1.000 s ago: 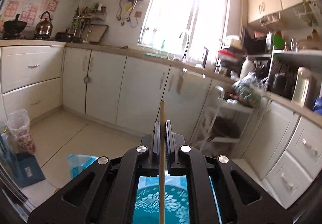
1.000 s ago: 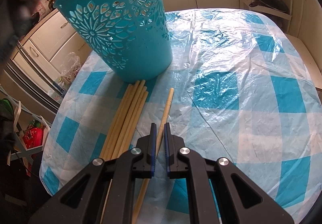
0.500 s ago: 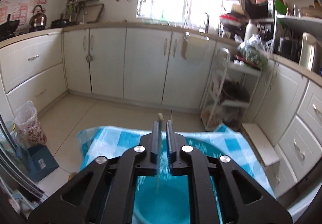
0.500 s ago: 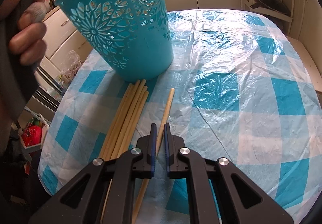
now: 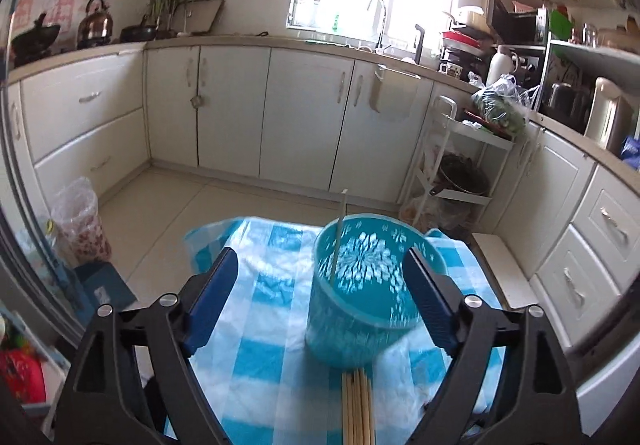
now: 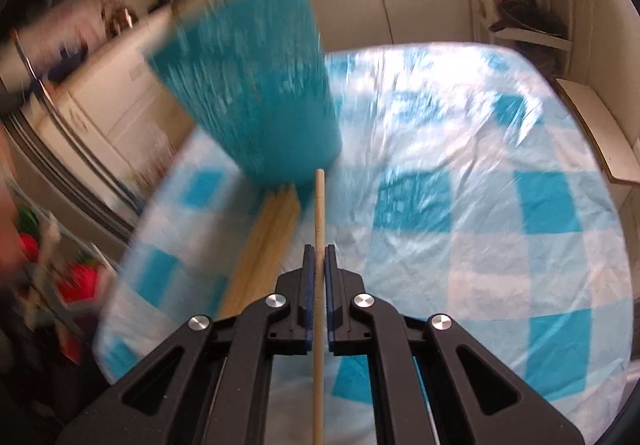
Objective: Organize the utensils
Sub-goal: 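Lift the chopstick into the teal basket with the left gripper while the right gripper grasps another chopstick, then carry the chopstick over the teal basket with the right gripper and release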
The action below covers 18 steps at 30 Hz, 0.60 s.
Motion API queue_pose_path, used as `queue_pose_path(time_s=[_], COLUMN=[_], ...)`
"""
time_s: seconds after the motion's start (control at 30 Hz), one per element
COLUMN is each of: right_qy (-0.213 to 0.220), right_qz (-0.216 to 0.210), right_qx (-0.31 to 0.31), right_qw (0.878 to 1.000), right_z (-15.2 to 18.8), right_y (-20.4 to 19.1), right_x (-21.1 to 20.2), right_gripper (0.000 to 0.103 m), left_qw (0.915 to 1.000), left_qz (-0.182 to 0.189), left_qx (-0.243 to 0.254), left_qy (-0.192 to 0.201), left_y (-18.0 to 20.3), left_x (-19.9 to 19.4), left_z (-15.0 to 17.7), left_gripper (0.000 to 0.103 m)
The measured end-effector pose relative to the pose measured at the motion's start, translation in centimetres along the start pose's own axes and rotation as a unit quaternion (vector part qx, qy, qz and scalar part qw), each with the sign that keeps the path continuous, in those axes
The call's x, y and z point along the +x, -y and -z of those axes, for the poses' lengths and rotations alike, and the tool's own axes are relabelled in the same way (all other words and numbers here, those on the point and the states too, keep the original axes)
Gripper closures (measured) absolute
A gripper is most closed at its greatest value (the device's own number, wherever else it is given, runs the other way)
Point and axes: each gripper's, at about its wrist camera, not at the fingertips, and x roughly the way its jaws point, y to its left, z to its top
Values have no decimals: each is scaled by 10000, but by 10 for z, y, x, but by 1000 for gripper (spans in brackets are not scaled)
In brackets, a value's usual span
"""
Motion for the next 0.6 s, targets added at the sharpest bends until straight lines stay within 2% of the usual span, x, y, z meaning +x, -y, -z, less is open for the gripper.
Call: queue_pose_path(time_s=[0.13,0.27,0.47,0.6], right_qy=[776,1384,1812,2058], right_qz=[-366,-601,-832,-684], right_qx=[19,-203,-397,-644], right_qw=[9963,9883,9791,9741], right_z=[-30,-72,-123,-141], right_y=[-17,-42,-69,-85], right_x=[-54,-81,-95,-98], right_gripper=[98,98,98,98], left_qw=[9998,9990,9972,9960], left_qz=[94,195,294,278], left_qx=[-171,-376,-635,-804], left_qy=[-72,-171,-263,-286], left_y=[-17,-23,-37,-49], left_x=[-23,-32,-38,-36], left_z=[16,27,30,30], left_gripper=[21,21,20,20])
